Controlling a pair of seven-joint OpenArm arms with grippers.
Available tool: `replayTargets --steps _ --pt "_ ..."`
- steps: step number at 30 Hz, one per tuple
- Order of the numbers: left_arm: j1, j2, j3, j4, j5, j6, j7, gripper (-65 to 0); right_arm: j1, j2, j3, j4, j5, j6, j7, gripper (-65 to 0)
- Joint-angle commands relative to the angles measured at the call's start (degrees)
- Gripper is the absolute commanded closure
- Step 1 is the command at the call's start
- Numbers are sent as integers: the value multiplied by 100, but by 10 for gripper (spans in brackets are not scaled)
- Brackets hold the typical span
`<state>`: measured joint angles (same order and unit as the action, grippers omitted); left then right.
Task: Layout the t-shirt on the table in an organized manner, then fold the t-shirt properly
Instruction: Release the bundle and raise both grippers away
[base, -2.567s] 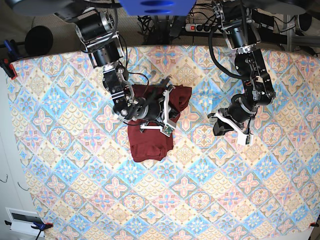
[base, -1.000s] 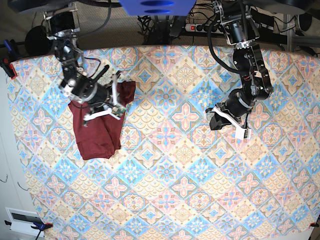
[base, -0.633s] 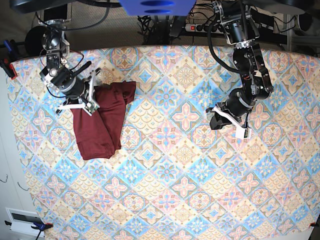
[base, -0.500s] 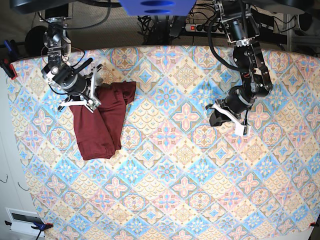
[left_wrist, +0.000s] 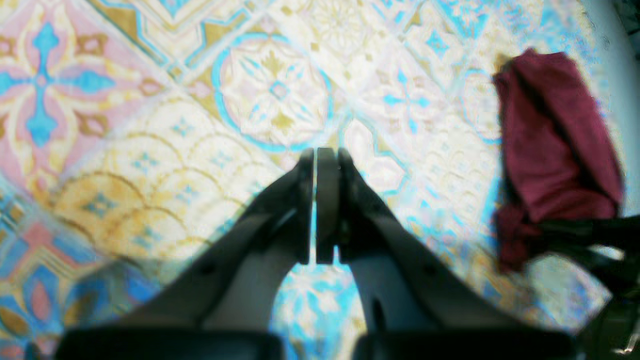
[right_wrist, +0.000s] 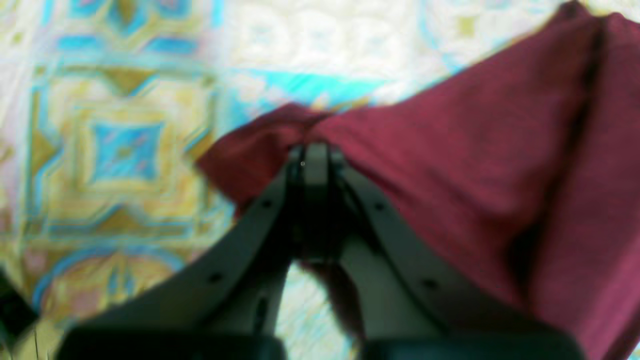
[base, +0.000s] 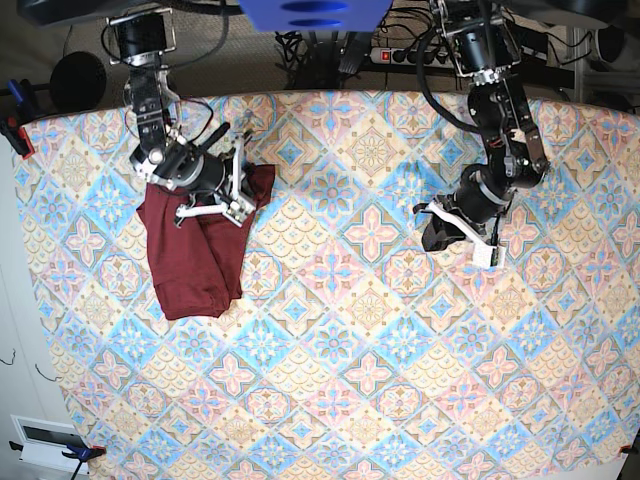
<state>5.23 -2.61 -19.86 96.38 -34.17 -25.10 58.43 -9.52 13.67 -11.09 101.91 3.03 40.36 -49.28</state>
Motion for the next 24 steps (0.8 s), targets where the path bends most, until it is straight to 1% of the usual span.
replayTargets --steps 1,3,5,8,10,13,17,19,21,24 --pt "26 -42 3 301 -271 -44 -125 0 112 53 32 398 124 -36 220 0" --pt "193 -244 3 644 -499 -44 -125 0 -151 61 59 811 124 -36 220 0" --pt "378 -385 12 898 -701 -44 -125 0 -415 70 243 1093 115 -36 220 0" --pt "712 -649 -6 1180 -956 -44 -125 0 -1066 61 674 1145 115 -36 255 0" --pt "1019 -851 -41 1382 -1053 -44 -142 0 -1338 17 894 1181 212 -36 299 0" --pt "1450 -1044 -164 1672 -1044 -44 -160 0 -1690 9 1281 1181 792 -36 528 0" --pt "2118 -1053 -682 2033 -1062 -44 -160 0 -2349 -9 2081 1181 1952 -36 598 0" --pt "2444 -1053 -990 2129 -1062 -44 -160 0 -2648 -9 2406 1172 2374 -36 598 0" --pt "2637 -1053 -1192 2129 -1071 -44 -160 0 -2877 -9 2652 1172 2506 -36 589 0" --pt "3077 -1053 -1395 2208 -1071 -44 -160 0 -3211 -9 3021 1163 2506 -36 572 0"
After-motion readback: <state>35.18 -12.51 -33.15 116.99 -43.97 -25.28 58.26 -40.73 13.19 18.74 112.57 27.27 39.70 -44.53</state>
